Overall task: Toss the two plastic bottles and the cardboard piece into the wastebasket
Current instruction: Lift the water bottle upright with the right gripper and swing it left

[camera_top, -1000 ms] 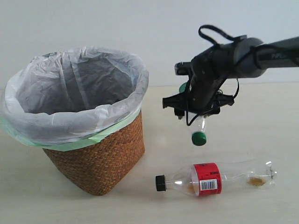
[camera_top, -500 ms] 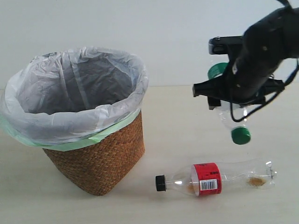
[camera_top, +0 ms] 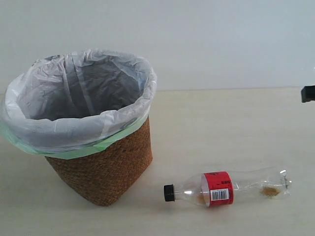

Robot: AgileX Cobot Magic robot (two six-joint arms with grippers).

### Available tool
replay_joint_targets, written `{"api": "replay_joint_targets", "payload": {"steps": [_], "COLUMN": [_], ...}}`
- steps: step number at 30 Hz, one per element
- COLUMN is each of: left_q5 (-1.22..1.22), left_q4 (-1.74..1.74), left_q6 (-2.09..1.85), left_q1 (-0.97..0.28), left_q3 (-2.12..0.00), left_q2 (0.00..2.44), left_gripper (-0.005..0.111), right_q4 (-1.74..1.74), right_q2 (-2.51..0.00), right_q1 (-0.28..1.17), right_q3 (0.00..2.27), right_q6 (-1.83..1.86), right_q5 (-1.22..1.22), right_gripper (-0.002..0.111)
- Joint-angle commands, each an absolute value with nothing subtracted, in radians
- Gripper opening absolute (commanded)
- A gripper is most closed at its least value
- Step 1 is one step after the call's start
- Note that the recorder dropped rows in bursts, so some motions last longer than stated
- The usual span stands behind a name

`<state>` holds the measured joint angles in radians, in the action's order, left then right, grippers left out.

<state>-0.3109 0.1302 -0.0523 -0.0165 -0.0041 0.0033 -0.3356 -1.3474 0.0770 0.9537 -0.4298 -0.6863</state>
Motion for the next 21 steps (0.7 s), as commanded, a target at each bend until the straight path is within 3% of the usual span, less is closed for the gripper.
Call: {"api": "replay_joint_targets", "payload": {"steps": [1,21], "left_q5": [-0.31,-0.31], "left_q4": [0.127,0.127], "left_q6": [-0.044,-0.044], "left_q1": [-0.016,-0.016], "left_q3": [0.0,0.0], "left_q2": [0.0,0.0], "left_gripper": [0.004,0.004], "right_q4": [-0.348,-0.28], "right_q2": [-1.337,-1.4], "right_q1": [0.044,0.082], "right_q3": [0.947,0.947], "right_q6": [-0.412,-0.416], "right_q5": [-0.702,-0.61], "right_gripper": [0.0,0.0]}}
